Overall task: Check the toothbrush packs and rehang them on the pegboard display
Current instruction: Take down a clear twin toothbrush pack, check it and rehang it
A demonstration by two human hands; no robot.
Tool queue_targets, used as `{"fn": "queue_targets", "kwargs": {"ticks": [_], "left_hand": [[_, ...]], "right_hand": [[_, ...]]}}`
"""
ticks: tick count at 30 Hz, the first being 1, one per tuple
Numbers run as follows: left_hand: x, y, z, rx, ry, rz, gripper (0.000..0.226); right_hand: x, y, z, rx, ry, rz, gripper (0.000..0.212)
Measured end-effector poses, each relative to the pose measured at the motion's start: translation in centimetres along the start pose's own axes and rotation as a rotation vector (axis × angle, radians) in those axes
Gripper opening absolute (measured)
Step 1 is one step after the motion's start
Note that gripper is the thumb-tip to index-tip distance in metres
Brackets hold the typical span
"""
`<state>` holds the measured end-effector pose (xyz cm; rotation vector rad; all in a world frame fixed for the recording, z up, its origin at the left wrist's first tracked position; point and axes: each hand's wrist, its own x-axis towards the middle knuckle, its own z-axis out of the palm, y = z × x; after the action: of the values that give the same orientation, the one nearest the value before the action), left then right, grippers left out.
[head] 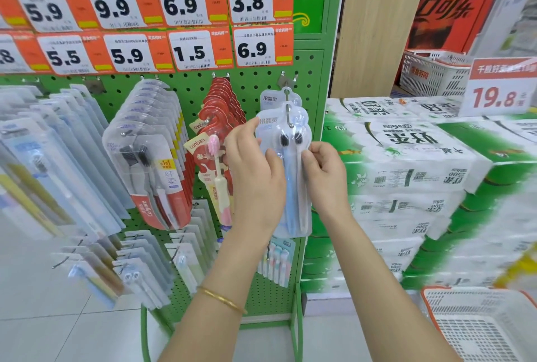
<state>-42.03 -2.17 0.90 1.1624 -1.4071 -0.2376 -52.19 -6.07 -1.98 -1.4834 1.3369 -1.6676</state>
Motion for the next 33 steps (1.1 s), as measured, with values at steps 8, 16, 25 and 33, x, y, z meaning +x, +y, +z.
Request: {"fn": "queue_targets", "kwargs": {"ticks": [8,16,25,33], "left_hand": [[0.5,-0.2,0.1,0.028,-0.027,0.041,0.045],[3.2,0.4,0.7,0.090,-0.076,0.170,0.020],[3.9,0.9,0.6,-0.011,-0.038,0.186,0.019],[4.6,1.6,1.2,-0.089,0.023,0.185,0.019]], "right_hand": [[-0.1,0.1,0.3,-0.022,0.002,0.007,0.010],[0.4,0.0,0.5,-0.011,0.006,0.008,0.009],[1.5,0.5,0.3,0.013,-0.030,0.042,0.012],[4.7,-0.7,0.7,0.003,-0.080,0.024,0.022]]}}
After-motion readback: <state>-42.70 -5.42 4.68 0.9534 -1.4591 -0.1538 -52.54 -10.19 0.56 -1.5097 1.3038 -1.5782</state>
